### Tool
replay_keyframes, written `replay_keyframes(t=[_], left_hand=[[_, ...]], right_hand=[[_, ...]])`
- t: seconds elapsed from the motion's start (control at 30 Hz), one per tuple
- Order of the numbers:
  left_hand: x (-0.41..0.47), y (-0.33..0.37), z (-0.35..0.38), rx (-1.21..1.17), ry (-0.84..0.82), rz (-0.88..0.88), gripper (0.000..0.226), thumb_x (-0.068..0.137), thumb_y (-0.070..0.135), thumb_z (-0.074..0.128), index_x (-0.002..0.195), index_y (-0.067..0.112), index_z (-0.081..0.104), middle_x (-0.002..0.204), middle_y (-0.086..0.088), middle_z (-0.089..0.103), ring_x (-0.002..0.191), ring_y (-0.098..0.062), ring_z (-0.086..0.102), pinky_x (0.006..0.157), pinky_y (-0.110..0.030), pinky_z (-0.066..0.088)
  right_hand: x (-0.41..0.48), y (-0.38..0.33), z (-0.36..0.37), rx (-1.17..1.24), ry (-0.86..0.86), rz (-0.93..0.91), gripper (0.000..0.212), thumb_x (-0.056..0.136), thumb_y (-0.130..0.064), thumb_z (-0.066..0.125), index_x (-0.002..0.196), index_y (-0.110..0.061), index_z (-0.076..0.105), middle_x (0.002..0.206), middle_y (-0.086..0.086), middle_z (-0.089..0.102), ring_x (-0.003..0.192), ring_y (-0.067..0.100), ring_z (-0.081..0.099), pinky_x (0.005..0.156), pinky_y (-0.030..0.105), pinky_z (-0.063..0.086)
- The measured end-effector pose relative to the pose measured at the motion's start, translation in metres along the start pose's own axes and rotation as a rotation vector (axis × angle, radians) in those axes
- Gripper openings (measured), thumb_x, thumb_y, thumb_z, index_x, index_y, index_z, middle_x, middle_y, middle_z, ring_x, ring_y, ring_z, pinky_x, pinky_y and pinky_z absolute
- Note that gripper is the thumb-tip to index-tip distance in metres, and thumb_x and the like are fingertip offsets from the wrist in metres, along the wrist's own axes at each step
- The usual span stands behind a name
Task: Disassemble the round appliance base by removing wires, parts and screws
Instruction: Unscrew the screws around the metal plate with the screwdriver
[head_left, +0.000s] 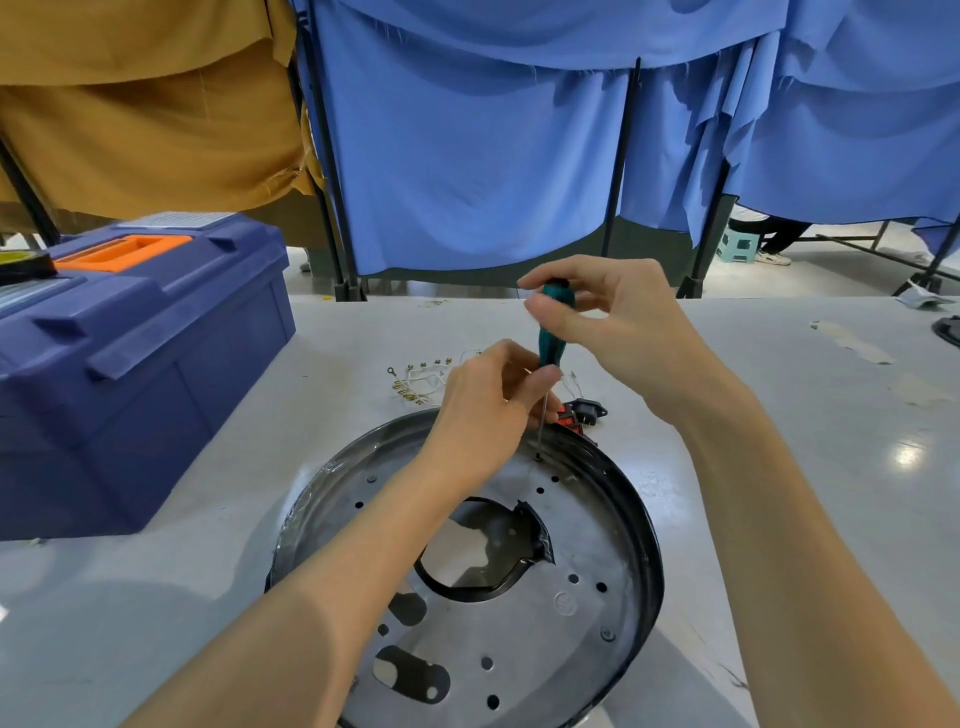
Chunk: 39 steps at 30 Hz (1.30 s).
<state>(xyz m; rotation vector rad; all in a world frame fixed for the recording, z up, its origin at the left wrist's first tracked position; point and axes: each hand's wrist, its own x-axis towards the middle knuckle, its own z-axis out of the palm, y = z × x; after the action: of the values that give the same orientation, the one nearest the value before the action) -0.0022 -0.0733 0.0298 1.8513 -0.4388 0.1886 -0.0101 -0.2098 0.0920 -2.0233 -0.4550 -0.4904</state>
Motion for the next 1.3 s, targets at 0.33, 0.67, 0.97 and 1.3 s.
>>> replay_keyframes(t=[0.33, 0.67, 0.97, 1.3], left_hand=[[0.000, 0.000, -0.002, 0.015, -0.034, -0.012, 0.014, 0.100, 0.017, 0.050, 0.105, 0.009, 0.061, 0.081, -0.007, 0.073, 0.074, -0.016, 0.072, 0.081, -0.040, 0.058], [0.000, 0.004, 0.000, -0.019, -0.064, -0.004, 0.018, 0.099, 0.020, 0.052, 0.111, 0.010, 0.060, 0.085, -0.006, 0.074, 0.078, -0.017, 0.072, 0.085, -0.042, 0.056], [0.001, 0.006, -0.007, -0.140, -0.071, -0.029, 0.014, 0.096, 0.019, 0.057, 0.107, 0.010, 0.058, 0.088, -0.011, 0.073, 0.081, -0.022, 0.072, 0.080, -0.033, 0.059], [0.002, 0.004, -0.010, -0.150, -0.093, -0.047, 0.020, 0.088, 0.019, 0.069, 0.102, 0.012, 0.057, 0.085, -0.007, 0.074, 0.078, -0.020, 0.073, 0.078, -0.034, 0.059]], right_hand=[[0.000, 0.001, -0.002, 0.089, 0.009, 0.036, 0.025, 0.089, 0.003, 0.062, 0.108, -0.011, 0.070, 0.097, 0.003, 0.072, 0.087, 0.011, 0.071, 0.084, 0.018, 0.055], [0.000, 0.002, -0.003, 0.131, -0.009, 0.026, 0.033, 0.085, 0.012, 0.060, 0.109, -0.008, 0.070, 0.098, 0.004, 0.073, 0.088, 0.009, 0.072, 0.080, 0.017, 0.055], [0.001, 0.002, 0.000, 0.062, 0.006, 0.001, 0.034, 0.083, 0.001, 0.069, 0.109, -0.020, 0.072, 0.094, -0.005, 0.073, 0.087, 0.004, 0.068, 0.080, 0.018, 0.055], [0.001, 0.001, 0.000, -0.020, 0.001, 0.007, 0.034, 0.081, -0.018, 0.076, 0.114, -0.023, 0.070, 0.096, -0.004, 0.070, 0.086, 0.007, 0.067, 0.084, 0.022, 0.054]])
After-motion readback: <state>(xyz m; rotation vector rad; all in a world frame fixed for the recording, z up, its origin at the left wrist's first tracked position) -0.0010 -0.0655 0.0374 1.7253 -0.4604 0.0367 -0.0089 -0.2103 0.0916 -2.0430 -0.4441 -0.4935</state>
